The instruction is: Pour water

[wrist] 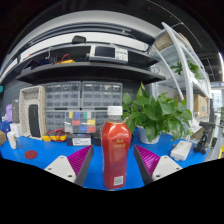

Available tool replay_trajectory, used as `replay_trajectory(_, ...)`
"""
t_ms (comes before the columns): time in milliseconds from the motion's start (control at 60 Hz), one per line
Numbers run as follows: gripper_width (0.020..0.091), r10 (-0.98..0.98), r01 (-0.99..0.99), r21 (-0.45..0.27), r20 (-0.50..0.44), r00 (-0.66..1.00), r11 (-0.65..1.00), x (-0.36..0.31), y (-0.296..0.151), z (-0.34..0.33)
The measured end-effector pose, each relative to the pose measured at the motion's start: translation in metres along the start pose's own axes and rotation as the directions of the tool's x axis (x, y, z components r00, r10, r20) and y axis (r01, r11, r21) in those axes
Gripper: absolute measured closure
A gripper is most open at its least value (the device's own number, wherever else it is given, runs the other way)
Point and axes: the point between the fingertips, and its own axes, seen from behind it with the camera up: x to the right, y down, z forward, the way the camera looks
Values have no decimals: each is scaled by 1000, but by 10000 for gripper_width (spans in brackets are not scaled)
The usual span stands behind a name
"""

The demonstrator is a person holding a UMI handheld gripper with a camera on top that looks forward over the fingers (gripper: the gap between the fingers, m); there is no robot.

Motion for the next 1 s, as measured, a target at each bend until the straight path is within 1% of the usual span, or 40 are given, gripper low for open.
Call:
replay_trajectory(50,280,0,0,-5,14,1000,1000,1,2,14)
replay_trajectory(117,356,13,-12,-13,23,1000,1000,3,4,27)
replay_trajectory(150,437,21,-20,-20,22,1000,1000,4,5,32)
replay_trajectory(183,535,27,-27,-28,24,999,999,3,6,36)
replay_trajectory(200,605,31,-31,-26,26,999,999,2,5,37)
replay_trajectory(233,616,30,-30,-22,23,999,999,3,5,38)
replay_trajectory(267,652,17,-17,-22,21,1000,1000,3,5,38)
replay_trajectory(300,708,12,-12,-25,20,1000,1000,3,5,38)
replay_trajectory(317,674,8,-7,-19,20,1000,1000,1,6,38)
replay_trajectory(333,773,0,0,-15,20,1000,1000,1,6,38)
replay_trajectory(350,782,-7,7,-12,17,1000,1000,2,7,38)
replay_trajectory(367,810,-13,13,-7,15,1000,1000,1,6,38)
replay_trajectory(400,842,-27,27,-4,16,1000,1000,0,6,38)
replay_trajectory(617,847,-132,132,-10,-2,991,991,-12,3,39)
replay_trajectory(717,846,-239,239,-6,5,971,971,-28,-4,41)
replay_trajectory(833,847,-427,426,14,31,904,904,-80,-15,47)
replay_trajectory(950,847,-602,599,54,77,795,799,-149,-23,55)
replay_trajectory(1000,846,-671,666,81,93,736,742,-181,-26,59)
